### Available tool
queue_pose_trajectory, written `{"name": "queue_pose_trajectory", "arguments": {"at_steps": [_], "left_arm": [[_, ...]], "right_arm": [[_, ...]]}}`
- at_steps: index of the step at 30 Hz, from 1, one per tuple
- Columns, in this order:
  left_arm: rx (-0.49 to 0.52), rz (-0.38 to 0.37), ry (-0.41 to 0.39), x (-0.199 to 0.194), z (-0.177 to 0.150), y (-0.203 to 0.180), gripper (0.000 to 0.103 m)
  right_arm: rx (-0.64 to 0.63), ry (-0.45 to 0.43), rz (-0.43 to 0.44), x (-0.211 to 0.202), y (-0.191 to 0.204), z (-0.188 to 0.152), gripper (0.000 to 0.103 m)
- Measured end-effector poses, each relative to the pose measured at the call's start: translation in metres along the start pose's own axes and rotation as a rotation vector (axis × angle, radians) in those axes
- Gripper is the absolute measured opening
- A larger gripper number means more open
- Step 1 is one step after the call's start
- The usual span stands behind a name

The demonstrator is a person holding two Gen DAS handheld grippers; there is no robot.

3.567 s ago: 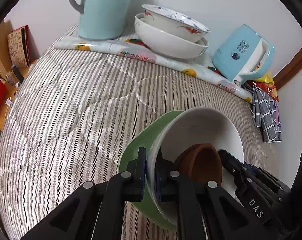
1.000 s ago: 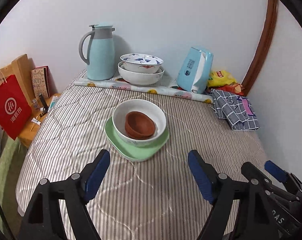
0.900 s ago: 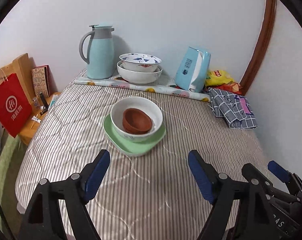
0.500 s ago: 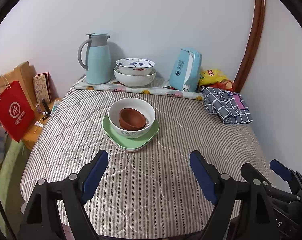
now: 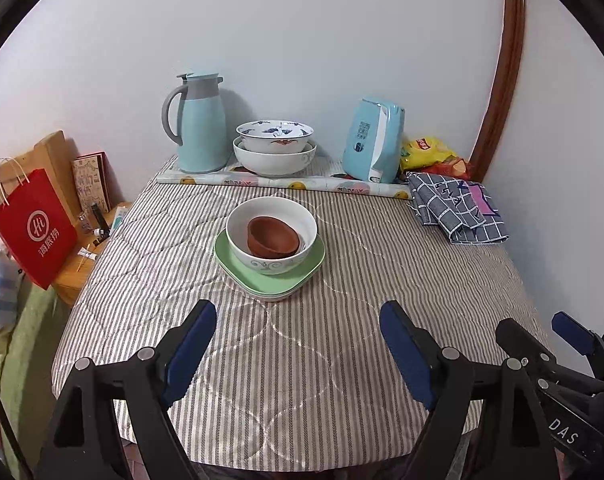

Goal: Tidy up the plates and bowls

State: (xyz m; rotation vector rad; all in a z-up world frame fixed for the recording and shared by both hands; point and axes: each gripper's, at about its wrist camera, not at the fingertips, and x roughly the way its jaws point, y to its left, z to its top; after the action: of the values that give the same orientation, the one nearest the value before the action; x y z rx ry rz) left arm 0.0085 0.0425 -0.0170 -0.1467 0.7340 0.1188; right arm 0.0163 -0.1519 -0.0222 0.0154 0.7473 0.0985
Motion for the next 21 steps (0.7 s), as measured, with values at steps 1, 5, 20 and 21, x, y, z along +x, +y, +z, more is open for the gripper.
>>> {"name": "queue_pose_trajectory", "arguments": {"at_steps": [1, 5, 20, 21], "left_arm": [[0.0, 0.001, 0.001, 0.0003, -0.0005, -0.0001, 0.083], [0.001, 0.002, 0.003, 0.0002, -0.0012, -0.0005, 0.083], [0.0, 0.009, 0.002, -0.0004, -0.0038, 0.0016, 0.083], [0.0, 0.009, 0.002, -0.0003, -0.0036, 0.0016, 0.083]], "right_arm": [[0.0, 0.0, 0.0, -0.0002, 0.0001, -0.0004, 0.092], [0.0, 0.0, -0.002, -0.0011, -0.0004, -0.0011, 0.092], [-0.014, -0.003, -0.005, -0.0024, 0.0032, -0.0015, 0.092], [-0.015, -0.003, -0.006, -0.0025, 0.0036, -0.0019, 0.092]]}}
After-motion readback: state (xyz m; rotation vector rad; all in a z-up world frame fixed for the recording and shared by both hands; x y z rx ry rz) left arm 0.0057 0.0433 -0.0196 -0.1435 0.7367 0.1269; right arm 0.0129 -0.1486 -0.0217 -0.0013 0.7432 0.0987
